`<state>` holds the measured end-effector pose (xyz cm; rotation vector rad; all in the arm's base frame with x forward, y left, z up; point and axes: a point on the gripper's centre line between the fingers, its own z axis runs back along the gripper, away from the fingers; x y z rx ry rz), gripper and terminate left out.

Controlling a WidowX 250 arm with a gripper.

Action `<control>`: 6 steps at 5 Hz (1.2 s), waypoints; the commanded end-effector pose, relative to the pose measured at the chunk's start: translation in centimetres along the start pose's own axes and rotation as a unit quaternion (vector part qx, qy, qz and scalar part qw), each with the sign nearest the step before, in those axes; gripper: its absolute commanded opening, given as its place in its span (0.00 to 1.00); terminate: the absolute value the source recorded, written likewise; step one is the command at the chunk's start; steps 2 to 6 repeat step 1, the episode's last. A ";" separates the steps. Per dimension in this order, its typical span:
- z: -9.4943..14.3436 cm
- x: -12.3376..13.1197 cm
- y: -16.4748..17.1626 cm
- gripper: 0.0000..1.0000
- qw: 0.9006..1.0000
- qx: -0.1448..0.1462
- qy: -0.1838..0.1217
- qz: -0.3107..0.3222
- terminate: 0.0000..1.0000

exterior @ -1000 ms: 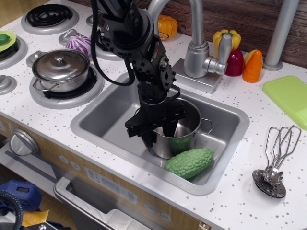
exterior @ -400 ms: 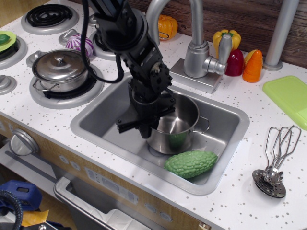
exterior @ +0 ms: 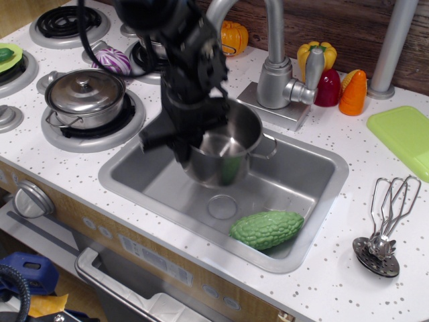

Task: Pick up pot from sink

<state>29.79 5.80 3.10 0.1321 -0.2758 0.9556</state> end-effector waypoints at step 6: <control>4.2 2.2 0.1 0.00 0.999 0.014 -0.026 -0.019 1.00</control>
